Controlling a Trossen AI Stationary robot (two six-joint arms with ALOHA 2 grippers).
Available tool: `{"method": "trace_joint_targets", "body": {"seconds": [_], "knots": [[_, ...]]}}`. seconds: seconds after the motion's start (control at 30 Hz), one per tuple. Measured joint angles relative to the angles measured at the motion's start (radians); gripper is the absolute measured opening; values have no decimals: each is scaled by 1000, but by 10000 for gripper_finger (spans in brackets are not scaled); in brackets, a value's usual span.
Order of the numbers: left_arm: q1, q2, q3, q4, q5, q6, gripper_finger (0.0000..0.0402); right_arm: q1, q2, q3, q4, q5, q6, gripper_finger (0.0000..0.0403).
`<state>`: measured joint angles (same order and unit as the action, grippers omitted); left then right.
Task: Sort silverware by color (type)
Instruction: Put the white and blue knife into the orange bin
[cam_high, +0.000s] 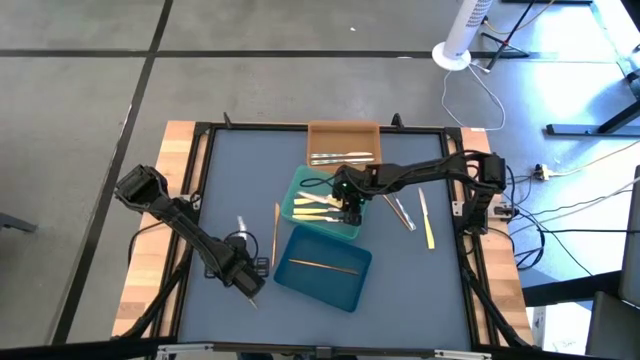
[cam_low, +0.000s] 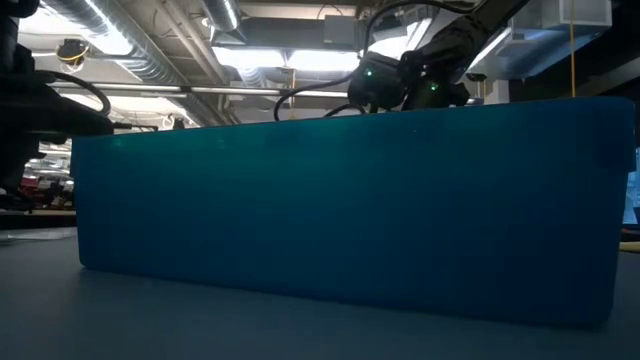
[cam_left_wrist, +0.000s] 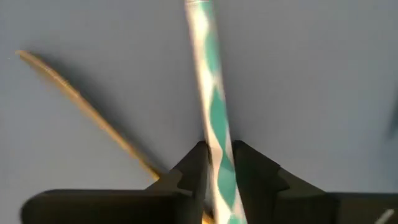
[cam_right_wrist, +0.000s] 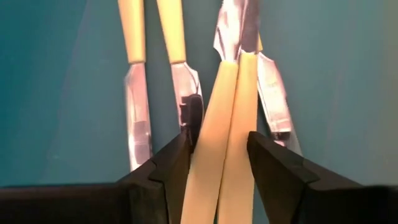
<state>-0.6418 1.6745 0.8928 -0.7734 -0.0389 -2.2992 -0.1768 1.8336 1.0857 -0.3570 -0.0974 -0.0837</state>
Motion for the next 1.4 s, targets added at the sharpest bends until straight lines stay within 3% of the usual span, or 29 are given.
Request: {"method": "trace_joint_targets", "body": {"seconds": [0.2, 0.57, 0.9, 1.17, 1.4], "knots": [[0, 0, 1, -4, -3, -1, 38, 0, -30, 45, -61, 35, 0, 163], [-2, -9, -1, -23, -44, 60, 33, 0, -46, 167, -224, 36, 0, 163], [4, -123, -3, -86, -273, 146, 33, 0, -129, 197, -323, 46, 0, 163], [61, -234, -2, -90, -425, 346, 35, 1, -268, 197, -411, 45, 37, 163], [173, -314, -2, -85, -482, 640, 36, 1, -384, 197, -494, 45, 93, 163]]}}
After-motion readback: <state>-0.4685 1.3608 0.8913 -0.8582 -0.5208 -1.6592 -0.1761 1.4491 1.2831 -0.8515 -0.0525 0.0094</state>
